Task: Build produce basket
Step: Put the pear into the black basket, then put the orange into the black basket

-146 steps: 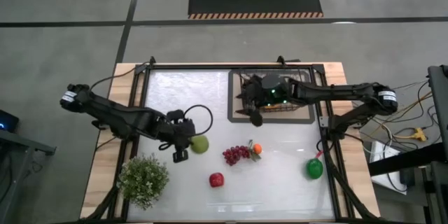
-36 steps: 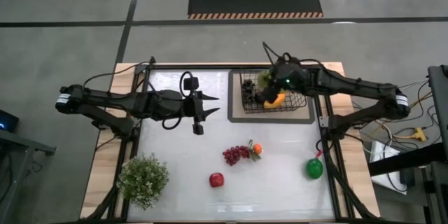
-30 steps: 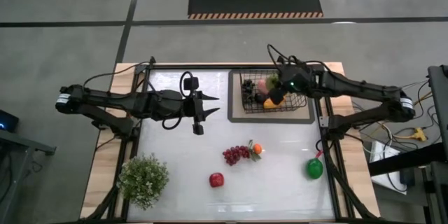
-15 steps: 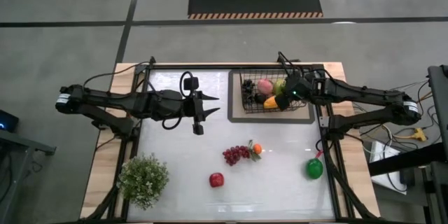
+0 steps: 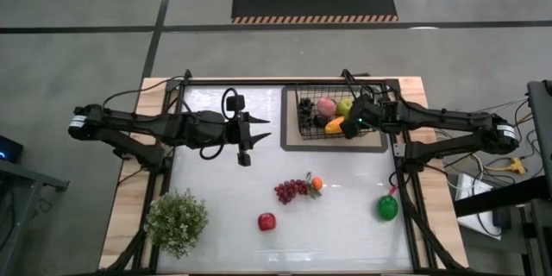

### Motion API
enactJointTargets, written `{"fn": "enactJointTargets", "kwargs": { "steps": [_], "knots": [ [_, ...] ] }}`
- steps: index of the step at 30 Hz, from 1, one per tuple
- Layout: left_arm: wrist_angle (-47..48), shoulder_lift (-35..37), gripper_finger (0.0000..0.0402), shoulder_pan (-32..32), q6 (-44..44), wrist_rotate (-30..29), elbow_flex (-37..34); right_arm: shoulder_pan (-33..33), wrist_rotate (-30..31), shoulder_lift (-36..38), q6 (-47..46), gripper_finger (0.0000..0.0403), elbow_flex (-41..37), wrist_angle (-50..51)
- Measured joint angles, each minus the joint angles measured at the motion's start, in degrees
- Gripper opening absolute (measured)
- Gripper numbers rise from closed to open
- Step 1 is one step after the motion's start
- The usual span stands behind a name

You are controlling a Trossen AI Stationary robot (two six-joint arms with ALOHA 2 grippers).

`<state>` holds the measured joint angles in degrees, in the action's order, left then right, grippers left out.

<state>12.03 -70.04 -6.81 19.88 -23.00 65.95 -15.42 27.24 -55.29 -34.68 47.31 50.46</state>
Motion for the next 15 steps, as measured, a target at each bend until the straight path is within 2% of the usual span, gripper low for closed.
{"fn": "enactJointTargets", "kwargs": {
  "steps": [15],
  "knots": [
    [0.02, -0.02, 0.0128, 0.00, -0.07, 0.00, -0.02, 0.00, 1.37, 0.00, -1.31, 0.0199, -0.31, 0.00]
  ]
}}
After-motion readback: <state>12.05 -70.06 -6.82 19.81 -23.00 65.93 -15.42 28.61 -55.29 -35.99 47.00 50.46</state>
